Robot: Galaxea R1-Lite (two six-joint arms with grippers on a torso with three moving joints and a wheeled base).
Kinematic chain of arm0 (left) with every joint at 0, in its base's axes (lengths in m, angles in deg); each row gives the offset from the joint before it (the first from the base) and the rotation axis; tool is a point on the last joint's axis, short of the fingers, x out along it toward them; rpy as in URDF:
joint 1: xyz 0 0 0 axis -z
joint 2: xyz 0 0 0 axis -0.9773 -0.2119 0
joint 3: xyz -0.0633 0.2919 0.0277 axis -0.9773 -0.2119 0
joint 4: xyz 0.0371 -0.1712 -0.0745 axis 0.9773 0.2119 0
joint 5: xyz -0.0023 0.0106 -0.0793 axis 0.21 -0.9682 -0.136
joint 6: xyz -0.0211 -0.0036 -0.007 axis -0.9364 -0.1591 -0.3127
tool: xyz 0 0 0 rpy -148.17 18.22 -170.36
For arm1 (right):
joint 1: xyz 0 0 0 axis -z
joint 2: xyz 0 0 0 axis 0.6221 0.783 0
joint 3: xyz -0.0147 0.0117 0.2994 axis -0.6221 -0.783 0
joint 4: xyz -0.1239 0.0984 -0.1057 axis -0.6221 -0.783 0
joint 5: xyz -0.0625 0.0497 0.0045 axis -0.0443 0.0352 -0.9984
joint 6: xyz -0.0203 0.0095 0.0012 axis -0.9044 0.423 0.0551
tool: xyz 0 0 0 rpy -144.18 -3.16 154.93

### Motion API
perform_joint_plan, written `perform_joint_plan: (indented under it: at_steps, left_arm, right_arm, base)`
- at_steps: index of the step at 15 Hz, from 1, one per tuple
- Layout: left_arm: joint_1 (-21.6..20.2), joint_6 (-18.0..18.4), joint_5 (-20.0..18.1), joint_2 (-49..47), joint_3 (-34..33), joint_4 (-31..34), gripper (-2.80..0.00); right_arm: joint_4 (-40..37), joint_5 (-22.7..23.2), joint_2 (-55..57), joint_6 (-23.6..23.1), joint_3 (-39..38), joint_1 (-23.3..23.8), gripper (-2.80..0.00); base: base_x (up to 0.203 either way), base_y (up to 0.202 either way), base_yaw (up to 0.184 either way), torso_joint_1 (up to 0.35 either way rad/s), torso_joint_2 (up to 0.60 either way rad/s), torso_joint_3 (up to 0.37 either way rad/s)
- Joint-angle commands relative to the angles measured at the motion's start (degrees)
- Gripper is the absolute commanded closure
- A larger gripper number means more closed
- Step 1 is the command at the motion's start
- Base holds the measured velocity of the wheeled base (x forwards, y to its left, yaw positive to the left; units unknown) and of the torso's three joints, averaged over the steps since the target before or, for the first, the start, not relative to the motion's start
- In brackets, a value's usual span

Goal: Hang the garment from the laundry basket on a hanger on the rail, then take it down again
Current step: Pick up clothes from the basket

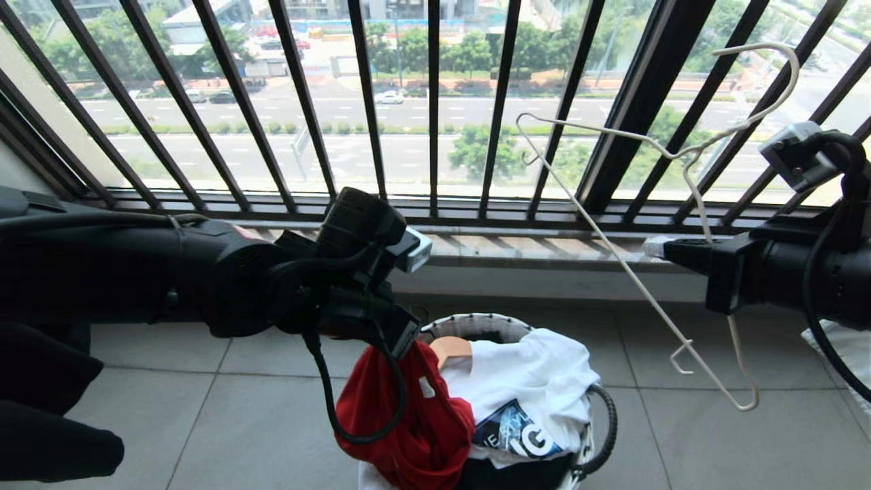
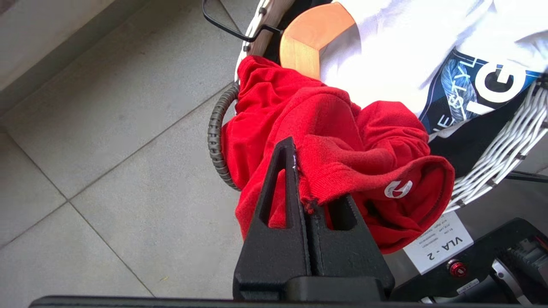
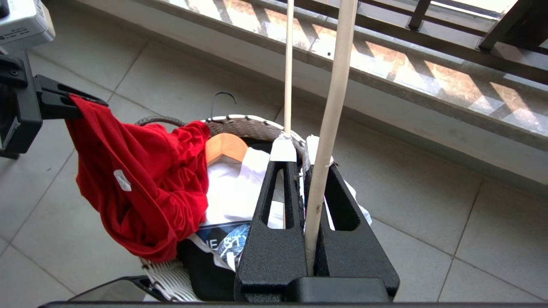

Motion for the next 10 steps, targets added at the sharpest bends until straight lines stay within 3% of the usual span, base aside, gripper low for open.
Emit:
perform_joint_plan:
  at_steps: [1,6,10]
  left_arm:
    - [0.02,0.11,0.01,0.32,-0.12,0.08,0.0]
    - [0.02,-0.36,0.01,-0.08,0.59,-0.4,0.0]
    - [-0.16,-3.06,0.18,-1.27,2.25,-0.89,0.0]
  right_arm:
    - [0.06,0.01,0.09,-0.03,0.07,0.05,0.0]
    - [0.06,0.01,0.09,-0.12,-0.01,0.05,0.0]
    - [0.1,0.01,0.0,-0.12,-0.01,0.17,0.0]
  base:
    - [0.0,0.0,0.0,0.006,0.0,0.174]
    - [0.0,0.0,0.0,0.001,0.0,0.195]
    - [0.0,0.0,0.0,0.0,0.0,0.201]
